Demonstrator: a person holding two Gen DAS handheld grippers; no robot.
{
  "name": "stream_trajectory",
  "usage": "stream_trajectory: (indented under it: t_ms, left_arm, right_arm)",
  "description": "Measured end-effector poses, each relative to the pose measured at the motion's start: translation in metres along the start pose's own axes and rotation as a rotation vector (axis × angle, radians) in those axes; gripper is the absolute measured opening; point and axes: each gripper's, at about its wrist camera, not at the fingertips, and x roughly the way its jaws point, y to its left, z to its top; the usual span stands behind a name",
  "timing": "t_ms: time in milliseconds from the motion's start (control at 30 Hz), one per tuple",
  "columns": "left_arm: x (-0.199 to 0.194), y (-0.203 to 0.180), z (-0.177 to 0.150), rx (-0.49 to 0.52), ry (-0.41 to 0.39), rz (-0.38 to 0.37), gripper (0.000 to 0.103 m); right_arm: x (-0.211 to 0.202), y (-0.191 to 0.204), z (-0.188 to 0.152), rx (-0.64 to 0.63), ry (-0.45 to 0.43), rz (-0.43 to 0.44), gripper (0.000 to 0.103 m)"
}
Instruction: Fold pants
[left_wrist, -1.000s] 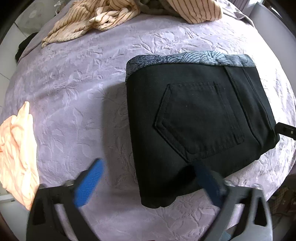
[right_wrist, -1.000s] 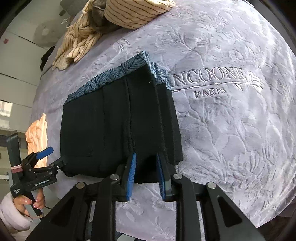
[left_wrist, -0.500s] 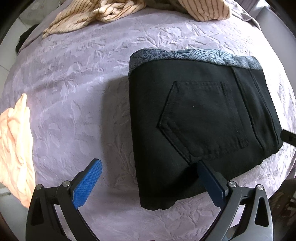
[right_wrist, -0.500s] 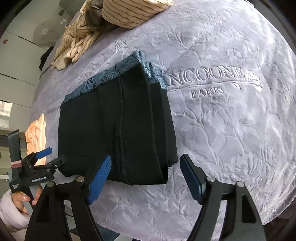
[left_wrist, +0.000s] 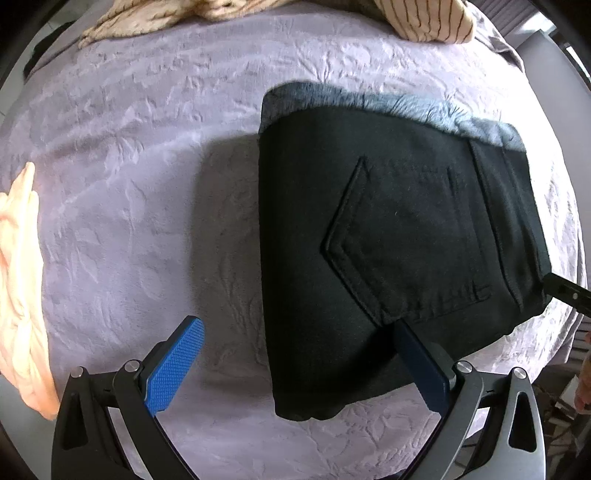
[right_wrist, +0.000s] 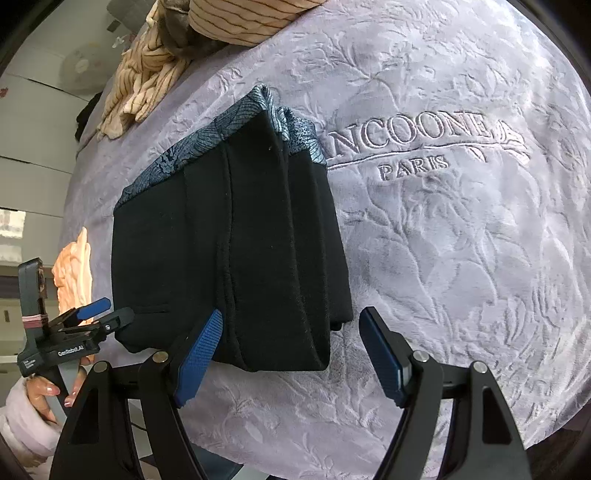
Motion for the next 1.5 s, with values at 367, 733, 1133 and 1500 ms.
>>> stream_trajectory:
  t_ms: [367,733,1133,1500]
  left_arm:
    - [-0.008,0.018,0.035,-0.008,-0.042,-0.087,0.103]
    - [0.030,0.016,0.052,0.006,0.001,-0.297,0.103]
    - [0.048,0.010,0.061,-0.109,-0.017,-0.363,0.085]
    - [-0.019,0.024,0.027,-0.044,-0.101,-0.342,0.070]
  right_arm:
    - [0.008,-0.013,0.019,0.035,0.026,0.063,0.079]
    - [0.045,-0.039,0.049,0.063,0.090,0.302,0.082]
    - [0.071,-0.042,0.062,0.151,0.114,0.462,0.058]
    - [0.022,-0.007,0.040,0.123,0.070,0.570,0.049]
